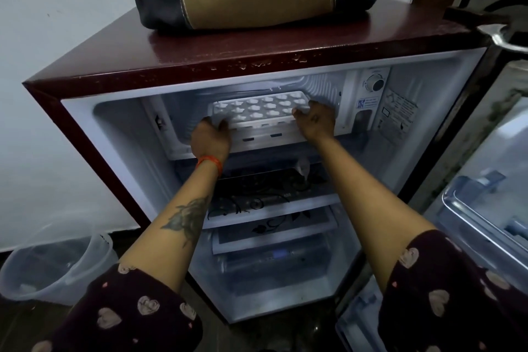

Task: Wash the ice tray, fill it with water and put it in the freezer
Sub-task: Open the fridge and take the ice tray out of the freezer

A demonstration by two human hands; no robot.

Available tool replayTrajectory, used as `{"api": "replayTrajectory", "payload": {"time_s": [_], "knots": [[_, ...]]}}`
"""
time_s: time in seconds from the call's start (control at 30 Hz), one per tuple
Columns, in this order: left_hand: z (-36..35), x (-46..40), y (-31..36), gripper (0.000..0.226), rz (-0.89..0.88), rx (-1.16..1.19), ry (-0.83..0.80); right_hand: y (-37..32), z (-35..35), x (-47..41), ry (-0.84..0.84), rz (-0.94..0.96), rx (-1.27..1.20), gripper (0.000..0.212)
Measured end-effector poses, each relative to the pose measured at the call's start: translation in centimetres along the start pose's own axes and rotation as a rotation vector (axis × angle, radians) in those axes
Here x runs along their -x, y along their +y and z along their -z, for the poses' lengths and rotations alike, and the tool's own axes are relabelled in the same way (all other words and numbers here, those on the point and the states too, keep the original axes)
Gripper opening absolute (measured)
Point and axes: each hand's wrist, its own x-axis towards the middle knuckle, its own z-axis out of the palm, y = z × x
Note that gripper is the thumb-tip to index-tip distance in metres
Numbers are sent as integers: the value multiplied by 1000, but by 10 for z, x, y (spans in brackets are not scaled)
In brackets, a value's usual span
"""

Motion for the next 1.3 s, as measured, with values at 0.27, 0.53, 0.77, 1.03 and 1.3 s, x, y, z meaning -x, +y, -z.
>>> {"api": "replayTrajectory", "payload": {"time_s": [0.27, 0.53, 0.77, 1.03, 1.3], "knots": [[8, 17, 14, 43, 50, 98, 50, -6, 14, 27, 129, -11, -152, 53], [19, 48, 15, 51, 181, 331, 69, -6, 32, 67, 179, -27, -221, 34], [37, 90, 9, 42, 293, 377, 125, 2, 46, 114, 145, -49, -208, 56], [63, 161, 1, 29, 327, 483, 122, 20, 70, 174, 61, -92, -255, 40], [90, 227, -10, 17, 383, 421, 155, 39, 85, 230, -9, -206, -355, 56]]}}
